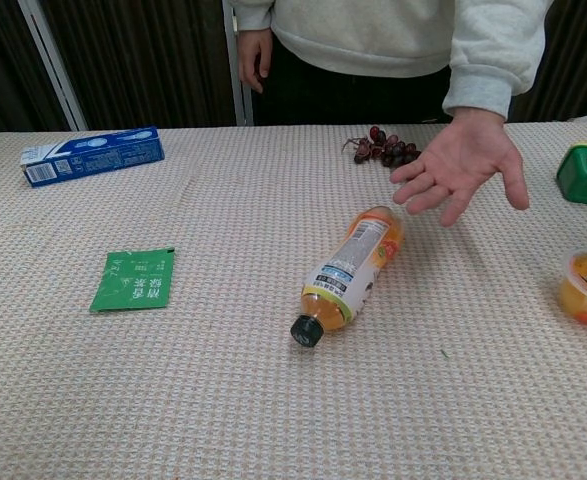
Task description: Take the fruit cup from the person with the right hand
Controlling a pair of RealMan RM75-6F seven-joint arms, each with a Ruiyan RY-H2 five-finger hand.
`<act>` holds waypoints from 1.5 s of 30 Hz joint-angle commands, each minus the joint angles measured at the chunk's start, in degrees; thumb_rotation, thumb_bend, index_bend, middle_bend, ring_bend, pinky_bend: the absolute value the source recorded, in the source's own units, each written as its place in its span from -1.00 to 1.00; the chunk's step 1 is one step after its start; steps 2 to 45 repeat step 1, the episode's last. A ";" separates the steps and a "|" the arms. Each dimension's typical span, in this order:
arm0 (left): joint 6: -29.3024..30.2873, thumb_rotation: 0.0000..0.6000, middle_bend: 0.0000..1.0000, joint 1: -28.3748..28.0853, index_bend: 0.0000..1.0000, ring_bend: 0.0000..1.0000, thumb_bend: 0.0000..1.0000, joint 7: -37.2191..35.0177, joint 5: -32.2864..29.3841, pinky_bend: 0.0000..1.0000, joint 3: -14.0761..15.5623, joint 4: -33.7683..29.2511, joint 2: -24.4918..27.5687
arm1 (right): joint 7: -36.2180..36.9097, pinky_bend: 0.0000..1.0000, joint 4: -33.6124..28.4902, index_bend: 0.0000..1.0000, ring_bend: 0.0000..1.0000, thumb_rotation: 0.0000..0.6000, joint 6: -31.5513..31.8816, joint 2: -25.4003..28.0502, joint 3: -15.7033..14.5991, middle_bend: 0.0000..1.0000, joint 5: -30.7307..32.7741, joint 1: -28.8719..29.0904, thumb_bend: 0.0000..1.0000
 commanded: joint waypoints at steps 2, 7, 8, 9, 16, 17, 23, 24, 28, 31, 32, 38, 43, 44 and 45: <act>0.25 1.00 -1.00 0.11 -0.84 -1.00 -0.52 0.30 0.14 -1.00 0.02 0.01 -0.04 | 7.78 -1.00 8.92 -0.73 -1.00 1.00 8.36 -0.67 -2.47 -1.00 -9.63 -5.24 -0.88; 0.25 1.00 -1.00 0.11 -0.84 -1.00 -0.52 0.30 0.14 -1.00 0.02 0.01 -0.04 | 7.78 -1.00 8.92 -0.73 -1.00 1.00 8.36 -0.67 -2.47 -1.00 -9.63 -5.24 -0.88; 0.25 1.00 -1.00 0.11 -0.84 -1.00 -0.52 0.30 0.14 -1.00 0.02 0.01 -0.04 | 7.78 -1.00 8.92 -0.73 -1.00 1.00 8.36 -0.67 -2.47 -1.00 -9.63 -5.24 -0.88; 0.25 1.00 -1.00 0.11 -0.84 -1.00 -0.52 0.30 0.14 -1.00 0.02 0.01 -0.04 | 7.78 -1.00 8.92 -0.73 -1.00 1.00 8.36 -0.67 -2.47 -1.00 -9.63 -5.24 -0.88; 0.25 1.00 -1.00 0.11 -0.84 -1.00 -0.52 0.30 0.14 -1.00 0.02 0.01 -0.04 | 7.78 -1.00 8.92 -0.73 -1.00 1.00 8.36 -0.67 -2.47 -1.00 -9.63 -5.24 -0.88; 0.25 1.00 -1.00 0.11 -0.84 -1.00 -0.52 0.30 0.14 -1.00 0.02 0.01 -0.04 | 7.78 -1.00 8.92 -0.73 -1.00 1.00 8.36 -0.67 -2.47 -1.00 -9.63 -5.24 -0.88; 0.25 1.00 -1.00 0.11 -0.84 -1.00 -0.52 0.30 0.14 -1.00 0.02 0.01 -0.04 | 7.78 -1.00 8.92 -0.73 -1.00 1.00 8.36 -0.67 -2.47 -1.00 -9.63 -5.24 -0.88; 0.25 1.00 -1.00 0.11 -0.84 -1.00 -0.52 0.30 0.14 -1.00 0.02 0.01 -0.04 | 7.78 -1.00 8.92 -0.73 -1.00 1.00 8.36 -0.67 -2.47 -1.00 -9.63 -5.24 -0.88; 0.25 1.00 -1.00 0.11 -0.84 -1.00 -0.52 0.30 0.14 -1.00 0.02 0.01 -0.04 | 7.78 -1.00 8.92 -0.73 -1.00 1.00 8.36 -0.67 -2.47 -1.00 -9.63 -5.24 -0.88; 0.25 1.00 -1.00 0.11 -0.84 -1.00 -0.52 0.30 0.14 -1.00 0.02 0.01 -0.04 | 7.78 -1.00 8.92 -0.73 -1.00 1.00 8.36 -0.67 -2.47 -1.00 -9.63 -5.24 -0.88; 0.25 1.00 -1.00 0.11 -0.84 -1.00 -0.52 0.30 0.14 -1.00 0.02 0.01 -0.04 | 7.78 -1.00 8.92 -0.73 -1.00 1.00 8.36 -0.67 -2.47 -1.00 -9.63 -5.24 -0.88; 0.25 1.00 -1.00 0.11 -0.84 -1.00 -0.52 0.30 0.14 -1.00 0.02 0.01 -0.04 | 7.78 -1.00 8.92 -0.73 -1.00 1.00 8.36 -0.67 -2.47 -1.00 -9.63 -5.24 -0.88; 0.25 1.00 -1.00 0.11 -0.84 -1.00 -0.52 0.30 0.14 -1.00 0.02 0.01 -0.04 | 7.78 -1.00 8.92 -0.73 -1.00 1.00 8.36 -0.67 -2.47 -1.00 -9.63 -5.24 -0.88; 0.25 1.00 -1.00 0.11 -0.84 -1.00 -0.52 0.30 0.14 -1.00 0.02 0.01 -0.04 | 7.78 -1.00 8.92 -0.73 -1.00 1.00 8.36 -0.67 -2.47 -1.00 -9.63 -5.24 -0.88; 0.25 1.00 -1.00 0.11 -0.84 -1.00 -0.52 0.30 0.14 -1.00 0.02 0.01 -0.04 | 7.78 -1.00 8.92 -0.73 -1.00 1.00 8.36 -0.67 -2.47 -1.00 -9.63 -5.24 -0.88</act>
